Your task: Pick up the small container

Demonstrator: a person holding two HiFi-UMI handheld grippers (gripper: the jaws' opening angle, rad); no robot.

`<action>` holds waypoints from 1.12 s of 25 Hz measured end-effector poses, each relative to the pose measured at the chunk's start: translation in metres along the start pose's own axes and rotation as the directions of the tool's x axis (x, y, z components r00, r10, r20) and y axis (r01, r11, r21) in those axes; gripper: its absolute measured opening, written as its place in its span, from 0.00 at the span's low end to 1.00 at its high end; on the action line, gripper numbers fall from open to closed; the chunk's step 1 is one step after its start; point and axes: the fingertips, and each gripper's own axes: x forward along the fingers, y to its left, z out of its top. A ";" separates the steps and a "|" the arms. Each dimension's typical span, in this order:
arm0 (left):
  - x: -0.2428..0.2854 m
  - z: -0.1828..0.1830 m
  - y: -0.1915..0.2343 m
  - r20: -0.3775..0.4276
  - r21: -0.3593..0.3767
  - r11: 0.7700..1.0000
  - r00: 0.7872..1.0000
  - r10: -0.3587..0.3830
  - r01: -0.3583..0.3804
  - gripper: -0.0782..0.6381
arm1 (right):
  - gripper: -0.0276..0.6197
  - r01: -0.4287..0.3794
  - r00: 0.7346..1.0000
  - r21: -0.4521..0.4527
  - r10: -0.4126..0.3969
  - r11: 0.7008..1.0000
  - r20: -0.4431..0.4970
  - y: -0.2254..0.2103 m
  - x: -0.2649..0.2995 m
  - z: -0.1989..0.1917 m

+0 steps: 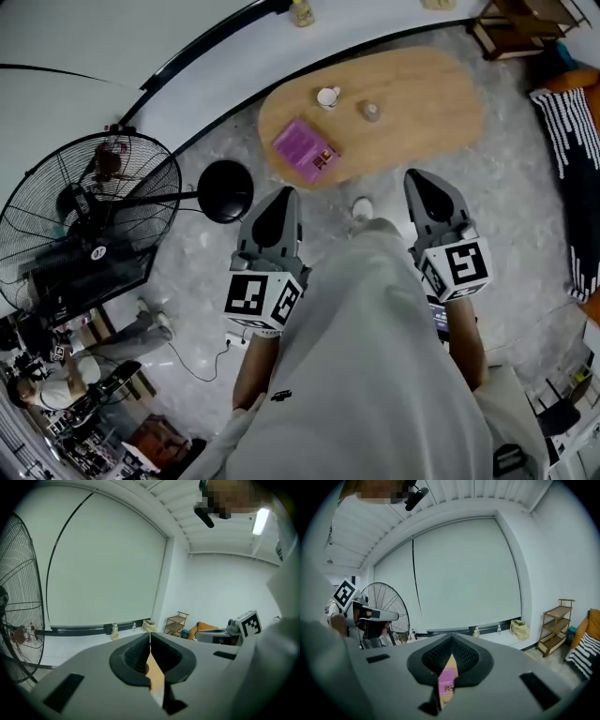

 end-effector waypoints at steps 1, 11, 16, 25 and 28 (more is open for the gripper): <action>0.006 0.002 0.001 0.000 0.002 1.000 1.000 0.002 -0.002 0.14 | 0.05 -0.002 1.000 0.000 0.002 1.000 0.002 -0.004 0.004 0.001; 0.048 0.011 0.019 -0.031 -0.017 0.999 0.999 0.031 -0.032 0.14 | 0.05 -0.020 0.999 0.006 0.020 1.000 -0.039 -0.031 0.049 0.004; 0.067 0.006 0.024 -0.080 -0.024 1.000 0.997 0.005 -0.007 0.14 | 0.05 0.010 0.999 0.031 -0.008 0.999 -0.049 -0.036 0.066 0.000; 0.103 -0.012 0.026 -0.173 -0.016 0.998 0.983 -0.070 0.068 0.14 | 0.05 0.077 0.991 0.081 -0.068 0.994 -0.117 -0.051 0.079 -0.023; 0.112 -0.018 0.030 -0.189 -0.012 0.997 0.979 -0.075 0.074 0.14 | 0.05 0.099 0.991 0.070 -0.092 0.993 -0.097 -0.060 0.086 -0.031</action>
